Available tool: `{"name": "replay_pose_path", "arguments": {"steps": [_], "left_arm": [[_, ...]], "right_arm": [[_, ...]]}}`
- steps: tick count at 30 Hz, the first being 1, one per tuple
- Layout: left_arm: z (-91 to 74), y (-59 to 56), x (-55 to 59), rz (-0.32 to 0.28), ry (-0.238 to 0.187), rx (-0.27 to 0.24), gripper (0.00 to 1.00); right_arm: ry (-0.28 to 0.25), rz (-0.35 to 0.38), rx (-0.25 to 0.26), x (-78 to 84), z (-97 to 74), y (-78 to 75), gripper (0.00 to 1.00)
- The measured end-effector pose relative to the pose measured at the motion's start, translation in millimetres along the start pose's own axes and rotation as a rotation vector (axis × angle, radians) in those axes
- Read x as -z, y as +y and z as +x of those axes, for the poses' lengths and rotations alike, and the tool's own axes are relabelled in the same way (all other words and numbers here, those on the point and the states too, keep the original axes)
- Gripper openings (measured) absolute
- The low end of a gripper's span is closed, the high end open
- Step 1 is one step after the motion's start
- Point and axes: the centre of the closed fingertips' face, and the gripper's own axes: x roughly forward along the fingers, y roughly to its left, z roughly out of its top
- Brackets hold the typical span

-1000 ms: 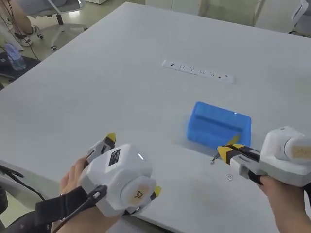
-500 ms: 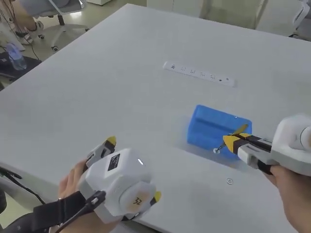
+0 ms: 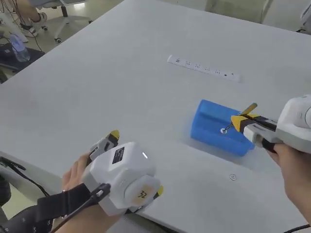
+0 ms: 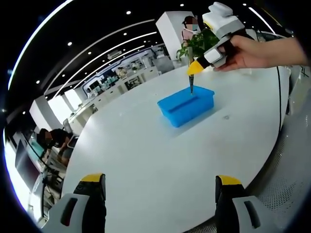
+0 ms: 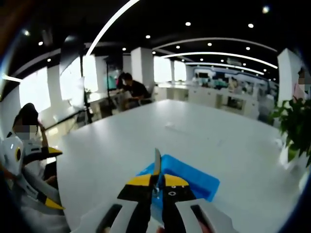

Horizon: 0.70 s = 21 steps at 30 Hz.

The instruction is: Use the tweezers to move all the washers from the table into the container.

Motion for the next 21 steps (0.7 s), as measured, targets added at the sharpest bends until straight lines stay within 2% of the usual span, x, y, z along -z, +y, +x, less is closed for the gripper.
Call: {"name": "replay_pose_path", "arguments": {"steps": [7, 14, 15, 20, 21], "left_arm": [[-0.1, -1.9, 0.6, 0.011, 0.004, 0.006, 0.96], [1.9, -2.8, 4.2, 0.01, 0.024, 0.011, 0.96], [2.0, -2.6, 4.4, 0.009, 0.025, 0.01, 0.96], [2.4, -3.8, 5.5, 0.016, 0.033, 0.015, 0.96], [2.6, -4.1, 5.7, 0.018, 0.034, 0.016, 0.96]], "right_arm": [[0.011, 0.007, 0.022, 6.0, 15.8, -9.8, 0.04], [0.039, 0.027, 0.03, 23.6, 33.4, -16.8, 0.04], [0.041, 0.032, 0.027, 24.5, 34.1, -12.3, 0.04], [0.056, 0.049, 0.026, 35.9, 41.4, -14.3, 0.04], [0.057, 0.054, 0.022, 38.5, 47.1, -14.6, 0.04]]}}
